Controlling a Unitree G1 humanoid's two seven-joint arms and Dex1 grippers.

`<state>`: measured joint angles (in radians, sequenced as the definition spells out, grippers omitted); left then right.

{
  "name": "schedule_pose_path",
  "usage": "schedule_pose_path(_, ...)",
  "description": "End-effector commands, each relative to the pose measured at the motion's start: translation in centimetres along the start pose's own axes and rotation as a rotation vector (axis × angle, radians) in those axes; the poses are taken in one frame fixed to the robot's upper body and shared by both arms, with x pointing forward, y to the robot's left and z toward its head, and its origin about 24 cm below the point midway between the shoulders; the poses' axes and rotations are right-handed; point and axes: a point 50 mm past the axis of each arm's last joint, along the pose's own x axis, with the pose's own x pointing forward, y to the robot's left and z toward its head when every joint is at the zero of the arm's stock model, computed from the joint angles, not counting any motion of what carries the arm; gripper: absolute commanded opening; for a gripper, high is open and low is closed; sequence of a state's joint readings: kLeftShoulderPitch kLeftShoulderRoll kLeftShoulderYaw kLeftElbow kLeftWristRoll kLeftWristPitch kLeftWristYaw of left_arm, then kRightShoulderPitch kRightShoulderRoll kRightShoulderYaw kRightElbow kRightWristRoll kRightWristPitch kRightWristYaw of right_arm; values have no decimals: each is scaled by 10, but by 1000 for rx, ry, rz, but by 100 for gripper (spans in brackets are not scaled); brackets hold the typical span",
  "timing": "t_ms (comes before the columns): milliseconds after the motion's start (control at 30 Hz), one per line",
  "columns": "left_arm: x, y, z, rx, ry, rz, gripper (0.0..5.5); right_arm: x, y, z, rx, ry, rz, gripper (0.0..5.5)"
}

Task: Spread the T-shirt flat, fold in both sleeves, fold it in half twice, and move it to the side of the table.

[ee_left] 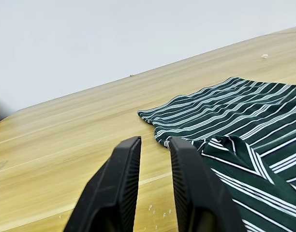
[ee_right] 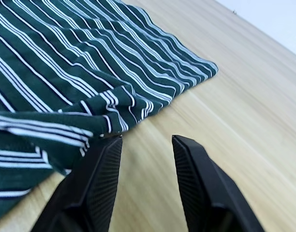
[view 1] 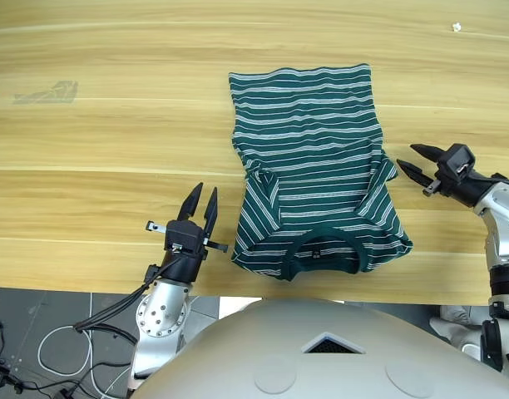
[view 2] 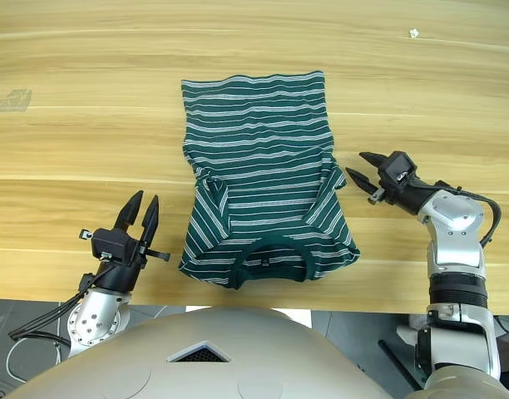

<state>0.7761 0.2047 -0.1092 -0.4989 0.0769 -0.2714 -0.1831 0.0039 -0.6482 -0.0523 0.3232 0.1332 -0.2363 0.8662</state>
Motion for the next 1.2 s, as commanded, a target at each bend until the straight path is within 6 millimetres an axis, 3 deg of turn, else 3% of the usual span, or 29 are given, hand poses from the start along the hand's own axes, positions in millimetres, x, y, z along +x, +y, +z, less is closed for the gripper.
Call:
schedule_pose_path(33,0,-1,-2,1,10,-1,111,0,3,-2,-13,26,25,191)
schedule_pose_path(533,2,-4,-2,-5,5,-1,111,-1,1,-8,-13,52,12,191)
schedule_pose_path(1200,6,-4,-2,-1,-6,-9,111,17,23,15,-53,-40,102,191)
